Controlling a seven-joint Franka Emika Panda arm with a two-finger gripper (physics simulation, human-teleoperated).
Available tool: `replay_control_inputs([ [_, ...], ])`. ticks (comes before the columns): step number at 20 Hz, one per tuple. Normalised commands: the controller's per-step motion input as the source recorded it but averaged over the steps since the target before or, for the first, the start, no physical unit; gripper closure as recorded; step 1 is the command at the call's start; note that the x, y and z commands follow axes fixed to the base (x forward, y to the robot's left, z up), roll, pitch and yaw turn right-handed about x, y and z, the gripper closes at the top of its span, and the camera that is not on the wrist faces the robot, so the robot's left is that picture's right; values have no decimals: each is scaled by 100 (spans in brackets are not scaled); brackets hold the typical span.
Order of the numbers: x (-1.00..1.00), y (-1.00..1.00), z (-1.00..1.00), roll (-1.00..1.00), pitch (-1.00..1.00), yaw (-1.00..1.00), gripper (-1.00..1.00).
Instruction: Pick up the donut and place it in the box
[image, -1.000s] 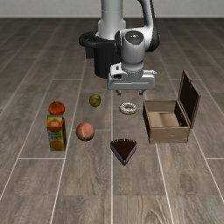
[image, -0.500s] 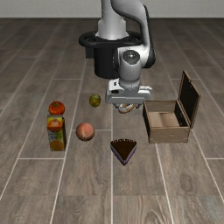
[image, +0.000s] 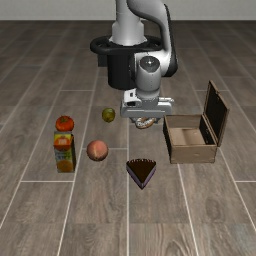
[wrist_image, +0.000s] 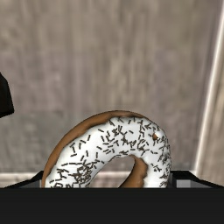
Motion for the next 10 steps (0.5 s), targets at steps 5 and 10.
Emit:
replay_control_inputs([
  [5,0,0,60,0,0,0,100],
  [10,0,0,100,0,0,0,100],
])
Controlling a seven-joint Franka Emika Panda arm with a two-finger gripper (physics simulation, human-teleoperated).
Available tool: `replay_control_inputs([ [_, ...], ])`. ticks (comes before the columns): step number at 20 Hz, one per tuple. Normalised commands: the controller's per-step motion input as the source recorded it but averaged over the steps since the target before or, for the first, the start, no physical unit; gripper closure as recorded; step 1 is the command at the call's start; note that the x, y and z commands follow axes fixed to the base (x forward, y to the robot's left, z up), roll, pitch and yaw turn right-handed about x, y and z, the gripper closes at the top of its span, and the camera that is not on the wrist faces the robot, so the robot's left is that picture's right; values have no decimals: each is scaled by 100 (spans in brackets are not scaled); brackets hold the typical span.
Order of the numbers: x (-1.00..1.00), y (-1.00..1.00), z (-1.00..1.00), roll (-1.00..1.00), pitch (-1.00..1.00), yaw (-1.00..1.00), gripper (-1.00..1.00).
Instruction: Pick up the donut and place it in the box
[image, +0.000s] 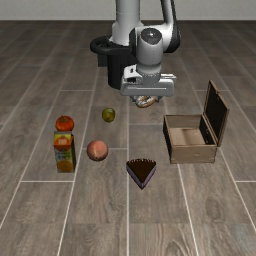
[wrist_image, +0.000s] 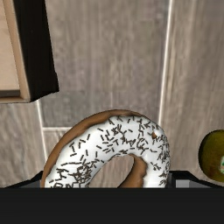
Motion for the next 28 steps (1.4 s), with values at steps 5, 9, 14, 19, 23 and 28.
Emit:
replay_control_inputs([
  [5,0,0,100,0,0,0,100],
  [9,0,75,25,0,0,0,100],
  [14,0,100,0,0,0,0,100],
  [19,60,40,0,0,0,0,100],
  [23,100,0,0,0,0,0,100],
  [28,80,20,0,0,0,0,100],
])
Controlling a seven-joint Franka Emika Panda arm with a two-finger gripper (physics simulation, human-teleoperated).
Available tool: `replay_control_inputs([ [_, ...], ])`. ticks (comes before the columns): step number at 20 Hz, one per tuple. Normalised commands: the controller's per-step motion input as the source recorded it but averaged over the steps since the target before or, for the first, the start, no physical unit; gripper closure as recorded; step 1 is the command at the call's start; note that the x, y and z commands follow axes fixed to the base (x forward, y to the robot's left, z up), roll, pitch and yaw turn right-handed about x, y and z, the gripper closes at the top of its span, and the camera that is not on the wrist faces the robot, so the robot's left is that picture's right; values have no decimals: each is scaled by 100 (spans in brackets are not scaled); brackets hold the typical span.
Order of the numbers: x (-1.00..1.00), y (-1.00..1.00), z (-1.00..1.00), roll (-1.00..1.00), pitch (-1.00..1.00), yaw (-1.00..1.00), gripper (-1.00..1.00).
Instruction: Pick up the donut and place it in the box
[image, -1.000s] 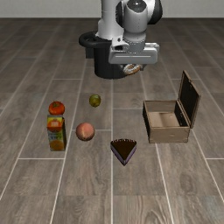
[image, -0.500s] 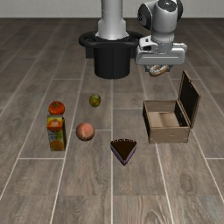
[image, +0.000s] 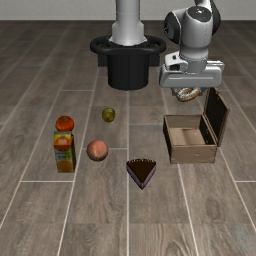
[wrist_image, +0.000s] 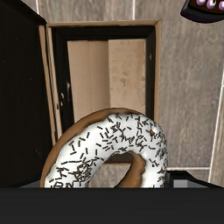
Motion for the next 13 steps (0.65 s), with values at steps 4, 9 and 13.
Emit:
replay_control_inputs([
  [4,0,0,0,0,0,0,-100],
  [9,0,0,0,0,0,0,-100],
  [13,0,0,0,0,0,0,-100],
])
